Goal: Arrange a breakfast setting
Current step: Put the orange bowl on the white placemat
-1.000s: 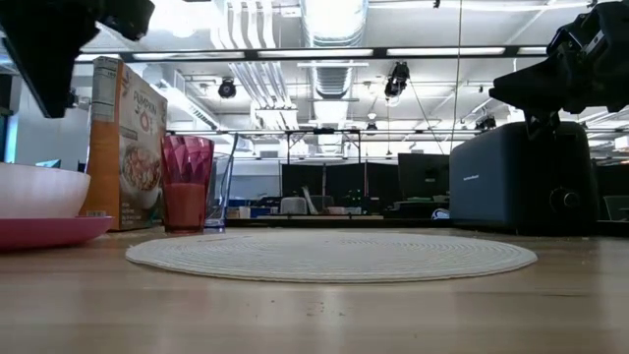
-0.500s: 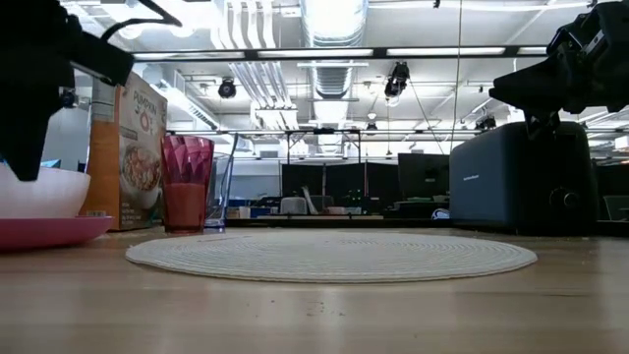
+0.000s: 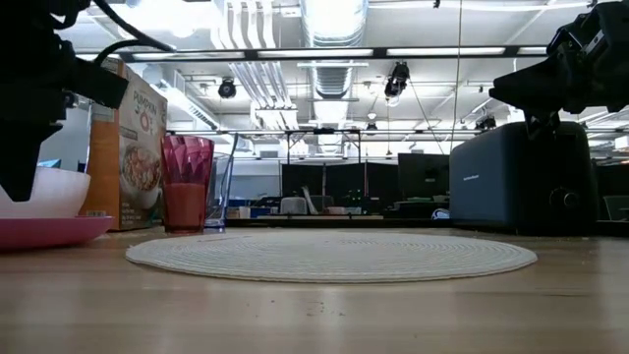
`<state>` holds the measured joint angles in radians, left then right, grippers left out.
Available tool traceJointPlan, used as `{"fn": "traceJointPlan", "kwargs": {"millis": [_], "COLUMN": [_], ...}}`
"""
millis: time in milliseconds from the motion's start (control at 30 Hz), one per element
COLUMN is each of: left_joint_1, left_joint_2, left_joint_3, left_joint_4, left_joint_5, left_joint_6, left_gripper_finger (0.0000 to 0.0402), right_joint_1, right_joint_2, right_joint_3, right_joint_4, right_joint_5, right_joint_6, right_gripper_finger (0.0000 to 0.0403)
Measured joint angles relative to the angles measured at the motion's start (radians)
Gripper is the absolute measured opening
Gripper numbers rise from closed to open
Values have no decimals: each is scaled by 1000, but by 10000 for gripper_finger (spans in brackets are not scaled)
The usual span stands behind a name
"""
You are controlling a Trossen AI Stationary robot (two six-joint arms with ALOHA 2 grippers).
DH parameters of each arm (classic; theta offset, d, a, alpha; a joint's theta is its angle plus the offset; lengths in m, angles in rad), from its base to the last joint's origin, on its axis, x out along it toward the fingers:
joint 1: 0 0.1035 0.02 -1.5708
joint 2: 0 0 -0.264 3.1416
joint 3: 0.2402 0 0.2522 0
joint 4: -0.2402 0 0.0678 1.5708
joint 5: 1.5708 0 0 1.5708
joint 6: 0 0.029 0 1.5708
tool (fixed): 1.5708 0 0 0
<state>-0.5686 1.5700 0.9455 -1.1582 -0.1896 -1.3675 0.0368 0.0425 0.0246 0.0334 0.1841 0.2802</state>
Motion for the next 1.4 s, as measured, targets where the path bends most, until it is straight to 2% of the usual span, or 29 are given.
{"fn": "traceJointPlan", "kwargs": {"millis": [233, 500, 767, 1033, 1400], "left_joint_1": [0, 0, 11, 52, 115], "left_joint_2": [0, -1, -1, -1, 8], "left_joint_3": [1, 48, 187, 272, 271], "left_joint_4": [5, -1, 6, 95, 366], "left_joint_5": [17, 27, -38, -74, -98], "left_joint_6": [19, 28, 167, 469, 996], "left_gripper_finger": [9, 2, 1, 0, 0], "right_joint_1": [0, 0, 0, 0, 0], "right_joint_2": [0, 0, 0, 0, 0], "right_joint_3": [0, 0, 0, 0, 0], "right_joint_4": [0, -1, -1, -1, 0], "right_joint_5": [0, 0, 0, 0, 0], "right_joint_6": [0, 0, 0, 0, 0], "right_gripper_finger": [73, 73, 73, 73, 73]}}
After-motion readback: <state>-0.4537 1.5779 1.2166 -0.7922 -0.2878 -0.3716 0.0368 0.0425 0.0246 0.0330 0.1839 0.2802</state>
